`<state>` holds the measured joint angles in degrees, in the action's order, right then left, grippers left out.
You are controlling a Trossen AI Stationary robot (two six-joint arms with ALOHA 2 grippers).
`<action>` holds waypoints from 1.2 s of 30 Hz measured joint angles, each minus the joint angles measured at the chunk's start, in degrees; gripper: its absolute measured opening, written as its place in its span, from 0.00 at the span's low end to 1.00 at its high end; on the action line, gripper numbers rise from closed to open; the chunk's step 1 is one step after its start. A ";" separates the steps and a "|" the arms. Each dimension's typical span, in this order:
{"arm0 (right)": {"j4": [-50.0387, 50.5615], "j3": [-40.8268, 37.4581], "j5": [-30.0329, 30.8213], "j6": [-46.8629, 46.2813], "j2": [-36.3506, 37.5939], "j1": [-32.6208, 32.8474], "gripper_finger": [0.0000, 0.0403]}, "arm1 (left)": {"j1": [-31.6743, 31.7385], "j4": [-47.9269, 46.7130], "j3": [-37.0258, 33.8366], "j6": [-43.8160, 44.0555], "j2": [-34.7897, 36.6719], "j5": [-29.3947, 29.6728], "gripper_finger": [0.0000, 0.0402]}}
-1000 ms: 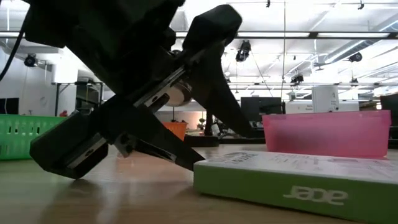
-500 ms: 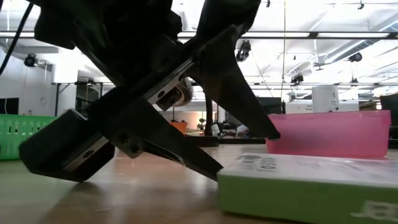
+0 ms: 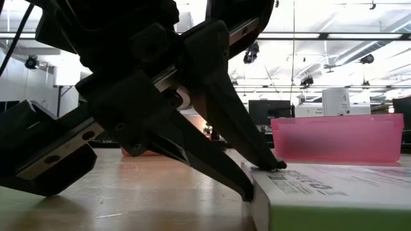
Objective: Pick and place items into bin
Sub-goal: Stack the card reader box on top of the card reader box in the orange bin
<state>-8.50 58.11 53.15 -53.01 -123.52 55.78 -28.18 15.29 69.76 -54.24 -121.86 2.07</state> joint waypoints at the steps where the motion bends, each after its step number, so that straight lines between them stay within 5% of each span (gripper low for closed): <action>1: -0.20 0.00 -0.02 0.24 0.00 -0.02 0.02 | 0.00 -0.07 0.13 0.04 0.00 0.01 0.07; 15: -1.06 -0.12 2.46 1.43 0.34 0.42 0.02 | 0.13 -0.12 2.05 0.45 -0.17 1.08 0.04; 31: 9.73 -0.26 5.27 2.20 9.65 3.80 0.02 | 0.63 1.41 2.05 2.85 -0.23 5.51 0.03; 36: 20.24 -0.21 -2.50 -8.89 14.24 6.06 0.02 | 0.59 0.94 1.96 2.91 -0.17 4.99 0.04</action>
<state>11.74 57.89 50.64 -61.90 -109.29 61.85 -27.59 16.23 71.73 -51.33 -122.04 7.06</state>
